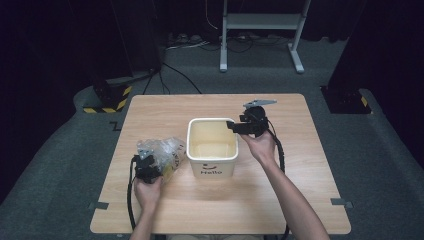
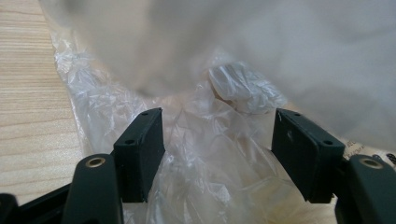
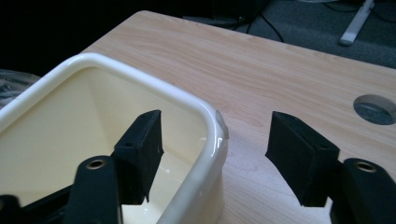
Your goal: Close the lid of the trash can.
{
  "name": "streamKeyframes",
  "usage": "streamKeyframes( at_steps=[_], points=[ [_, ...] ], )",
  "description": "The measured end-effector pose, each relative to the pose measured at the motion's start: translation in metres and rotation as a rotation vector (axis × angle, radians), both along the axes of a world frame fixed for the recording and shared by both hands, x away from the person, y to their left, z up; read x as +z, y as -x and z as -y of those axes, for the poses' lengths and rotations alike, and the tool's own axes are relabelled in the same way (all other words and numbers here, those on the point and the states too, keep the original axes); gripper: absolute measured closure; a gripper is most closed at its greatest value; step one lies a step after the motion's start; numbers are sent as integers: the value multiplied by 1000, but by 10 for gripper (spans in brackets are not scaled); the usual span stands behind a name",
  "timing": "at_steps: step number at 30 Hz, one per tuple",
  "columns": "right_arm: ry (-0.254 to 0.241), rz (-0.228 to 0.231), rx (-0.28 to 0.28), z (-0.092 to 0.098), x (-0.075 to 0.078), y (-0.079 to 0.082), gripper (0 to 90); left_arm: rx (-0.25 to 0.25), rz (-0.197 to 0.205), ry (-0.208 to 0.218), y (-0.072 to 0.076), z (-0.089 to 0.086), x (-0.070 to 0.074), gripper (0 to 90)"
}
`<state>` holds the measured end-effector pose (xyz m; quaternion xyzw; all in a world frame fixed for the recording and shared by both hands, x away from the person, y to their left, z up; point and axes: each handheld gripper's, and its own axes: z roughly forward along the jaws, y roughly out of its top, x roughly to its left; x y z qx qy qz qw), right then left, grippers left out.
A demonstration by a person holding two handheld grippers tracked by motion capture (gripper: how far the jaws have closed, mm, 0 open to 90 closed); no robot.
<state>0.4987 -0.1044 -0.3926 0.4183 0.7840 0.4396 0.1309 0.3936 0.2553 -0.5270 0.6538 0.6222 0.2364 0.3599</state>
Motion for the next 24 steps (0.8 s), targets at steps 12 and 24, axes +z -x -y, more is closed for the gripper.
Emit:
streamKeyframes(
  at_steps=[12, 24],
  points=[
    [-45, 46, -14, 28, 12, 4, 374, -5, -2, -21, -1, 2, 0, 351],
    [-101, 73, -52, 55, 21, 8, 401, -3, -3, -33, -1, 3, 0, 350]
  ],
)
